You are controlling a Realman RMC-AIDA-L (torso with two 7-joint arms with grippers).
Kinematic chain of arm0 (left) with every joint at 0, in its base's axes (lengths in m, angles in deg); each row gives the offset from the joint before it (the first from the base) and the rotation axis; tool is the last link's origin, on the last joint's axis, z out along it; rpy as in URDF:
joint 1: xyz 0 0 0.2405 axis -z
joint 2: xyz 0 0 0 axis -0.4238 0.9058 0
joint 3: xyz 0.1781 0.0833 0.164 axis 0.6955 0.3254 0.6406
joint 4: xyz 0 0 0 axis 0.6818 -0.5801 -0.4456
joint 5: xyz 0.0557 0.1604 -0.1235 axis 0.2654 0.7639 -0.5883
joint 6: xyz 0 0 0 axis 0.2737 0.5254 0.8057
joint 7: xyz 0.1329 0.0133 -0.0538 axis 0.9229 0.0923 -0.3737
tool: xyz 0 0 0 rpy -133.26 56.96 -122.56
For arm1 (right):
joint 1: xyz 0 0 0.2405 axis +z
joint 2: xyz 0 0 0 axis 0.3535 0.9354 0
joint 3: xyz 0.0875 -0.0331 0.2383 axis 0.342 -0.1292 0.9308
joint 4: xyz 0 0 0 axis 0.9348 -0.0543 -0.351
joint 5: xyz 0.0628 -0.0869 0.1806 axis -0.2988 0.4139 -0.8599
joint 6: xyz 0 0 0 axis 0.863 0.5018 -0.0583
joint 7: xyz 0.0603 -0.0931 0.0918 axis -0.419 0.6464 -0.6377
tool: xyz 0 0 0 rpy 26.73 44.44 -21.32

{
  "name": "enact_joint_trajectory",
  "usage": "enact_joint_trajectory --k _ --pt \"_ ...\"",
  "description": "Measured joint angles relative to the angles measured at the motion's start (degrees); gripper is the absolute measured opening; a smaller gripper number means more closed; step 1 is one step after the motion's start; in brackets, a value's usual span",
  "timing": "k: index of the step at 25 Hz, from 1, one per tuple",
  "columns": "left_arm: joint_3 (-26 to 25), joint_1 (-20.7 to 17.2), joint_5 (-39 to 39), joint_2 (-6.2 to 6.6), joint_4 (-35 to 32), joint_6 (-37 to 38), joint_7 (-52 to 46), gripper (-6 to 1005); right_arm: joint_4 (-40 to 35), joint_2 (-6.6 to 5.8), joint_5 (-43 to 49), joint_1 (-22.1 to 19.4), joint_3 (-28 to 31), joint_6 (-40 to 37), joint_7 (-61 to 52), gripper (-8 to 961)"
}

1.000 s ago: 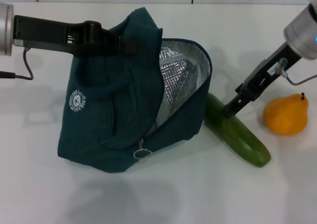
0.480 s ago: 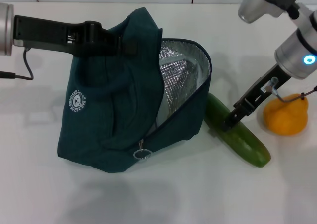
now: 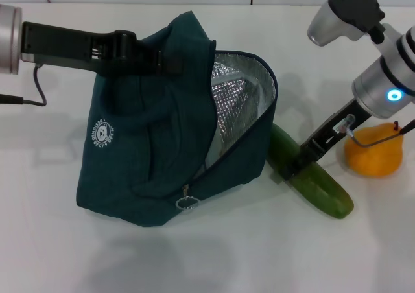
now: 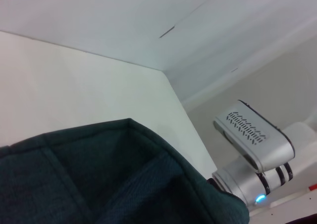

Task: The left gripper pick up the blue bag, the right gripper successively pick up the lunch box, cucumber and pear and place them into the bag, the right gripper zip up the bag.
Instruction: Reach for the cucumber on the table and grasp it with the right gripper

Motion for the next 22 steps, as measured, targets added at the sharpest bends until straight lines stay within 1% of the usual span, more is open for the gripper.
enact_joint_trajectory --k 8,14,20,22 --pt "0.0 0.0 0.0 0.01 0.0 0.0 0.0 43 0.5 0.0 -0.7 -0.6 -2.1 1.5 0.1 870" --pt "0.0 0.0 0.0 0.12 0.0 -0.1 0.0 43 -1.1 -0.23 -1.3 -1.2 -2.1 1.3 0.1 830" --pt "0.0 0.0 0.0 0.16 0.0 -0.1 0.0 43 -1.5 -0.28 -1.3 -1.5 -2.1 1.0 0.0 626" --pt "0.0 0.0 0.0 0.19 0.0 -0.1 0.0 43 -1.5 -0.3 -1.3 -1.5 -1.9 1.0 0.0 614"
